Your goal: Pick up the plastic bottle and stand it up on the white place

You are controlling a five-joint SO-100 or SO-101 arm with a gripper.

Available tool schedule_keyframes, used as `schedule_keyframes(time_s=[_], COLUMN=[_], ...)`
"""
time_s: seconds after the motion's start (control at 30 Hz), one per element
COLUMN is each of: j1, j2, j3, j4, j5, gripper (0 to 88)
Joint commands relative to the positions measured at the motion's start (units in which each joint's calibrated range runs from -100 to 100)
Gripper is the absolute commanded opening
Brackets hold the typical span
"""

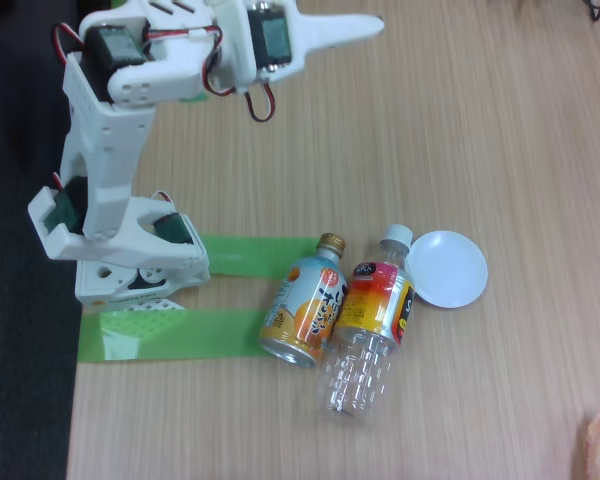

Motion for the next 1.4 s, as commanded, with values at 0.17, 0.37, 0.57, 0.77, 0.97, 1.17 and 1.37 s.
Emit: schedule_keyframes(time_s=[0.17,0.37,0.57,0.77,0.97,1.17,1.37], j1=[1.07,4.33,9.81,11.15,11.15,11.15,11.15], j2=[0.37,-0.39,0.37,3.22,5.57,6.83,9.52], j3=[16.17,19.25,20.06,25.77,32.2,36.09,37.63], j4=[-0.59,-0.51,0.18,-0.51,-0.77,-7.98,-11.75], j5=[-1.55,-1.45,-0.92,-0.92,-0.92,-0.98,-0.92], gripper=[25.2,25.2,25.1,25.1,25.1,25.1,25.1])
